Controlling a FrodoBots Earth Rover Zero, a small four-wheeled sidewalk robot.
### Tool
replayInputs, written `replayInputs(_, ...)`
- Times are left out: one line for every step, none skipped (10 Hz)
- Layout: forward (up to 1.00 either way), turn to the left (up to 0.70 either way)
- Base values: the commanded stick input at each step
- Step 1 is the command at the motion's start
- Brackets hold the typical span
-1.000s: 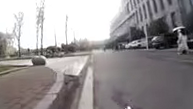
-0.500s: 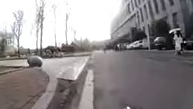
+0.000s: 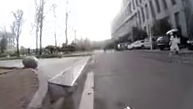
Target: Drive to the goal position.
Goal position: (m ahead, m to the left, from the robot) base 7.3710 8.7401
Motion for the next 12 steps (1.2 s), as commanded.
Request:
replayInputs(0.67, 0.0)
replayInputs(0.67, 0.0)
replayInputs(0.67, 0.0)
replayInputs(0.67, 0.0)
replayInputs(0.67, 0.0)
replayInputs(0.67, 0.0)
replayInputs(0.67, 0.0)
replayInputs(0.67, 0.07)
replayInputs(0.67, 0.1)
replayInputs(0.67, 0.11)
replayInputs(0.67, 0.08)
replayInputs(0.67, 0.04)
